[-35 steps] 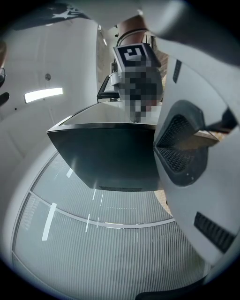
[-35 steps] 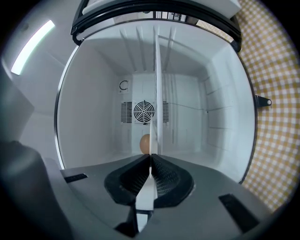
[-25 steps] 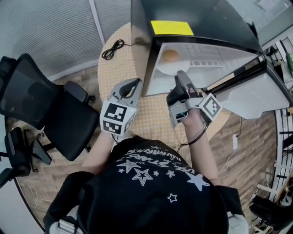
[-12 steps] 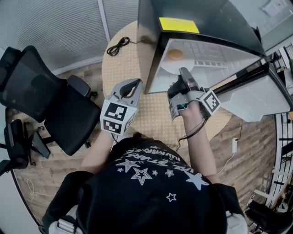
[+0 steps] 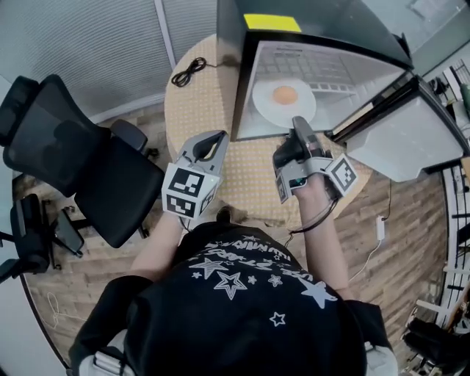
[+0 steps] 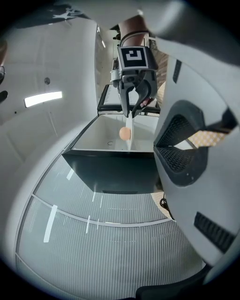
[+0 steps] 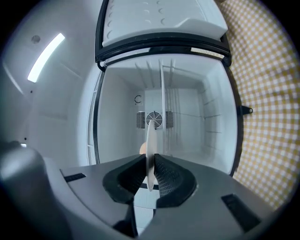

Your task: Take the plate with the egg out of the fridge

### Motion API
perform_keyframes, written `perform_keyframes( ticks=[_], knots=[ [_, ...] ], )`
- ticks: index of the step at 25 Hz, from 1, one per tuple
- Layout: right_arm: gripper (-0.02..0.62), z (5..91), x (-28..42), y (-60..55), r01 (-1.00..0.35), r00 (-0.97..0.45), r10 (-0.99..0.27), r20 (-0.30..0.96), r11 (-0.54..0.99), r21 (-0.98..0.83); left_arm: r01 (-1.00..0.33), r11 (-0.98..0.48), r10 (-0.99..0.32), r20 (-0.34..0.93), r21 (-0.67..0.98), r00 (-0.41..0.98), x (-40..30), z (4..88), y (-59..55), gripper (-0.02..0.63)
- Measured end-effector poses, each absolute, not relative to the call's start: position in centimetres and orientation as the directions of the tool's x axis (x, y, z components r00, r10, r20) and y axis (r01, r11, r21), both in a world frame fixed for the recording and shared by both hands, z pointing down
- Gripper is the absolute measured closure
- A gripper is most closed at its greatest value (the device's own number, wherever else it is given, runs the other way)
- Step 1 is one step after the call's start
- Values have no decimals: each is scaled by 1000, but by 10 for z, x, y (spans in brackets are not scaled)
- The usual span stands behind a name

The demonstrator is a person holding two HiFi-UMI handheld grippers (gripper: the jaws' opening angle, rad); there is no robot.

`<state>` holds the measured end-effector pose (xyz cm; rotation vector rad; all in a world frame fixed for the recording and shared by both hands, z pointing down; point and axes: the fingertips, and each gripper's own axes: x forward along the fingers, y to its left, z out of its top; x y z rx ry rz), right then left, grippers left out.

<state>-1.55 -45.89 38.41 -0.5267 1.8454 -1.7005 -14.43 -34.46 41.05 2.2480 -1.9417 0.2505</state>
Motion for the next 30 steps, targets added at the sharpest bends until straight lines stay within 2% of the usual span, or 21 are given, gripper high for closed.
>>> perform_keyframes(
  ticks=[12, 19, 30],
  knots=[
    [537, 384, 66, -352, 63, -742, -652, -154, 162, -985, -984, -178, -960, 220, -5, 173, -83, 401, -259, 600],
    [537, 404, 77, -333, 57, -764, -634, -122, 122, -991, -978, -205, -953, 222, 40, 209, -65, 405, -230, 601],
    [537, 429, 101, -273, 72, -773, -623, -124, 107, -992, -987, -163, -946, 286, -12, 153, -43, 404, -156, 601]
  ],
)
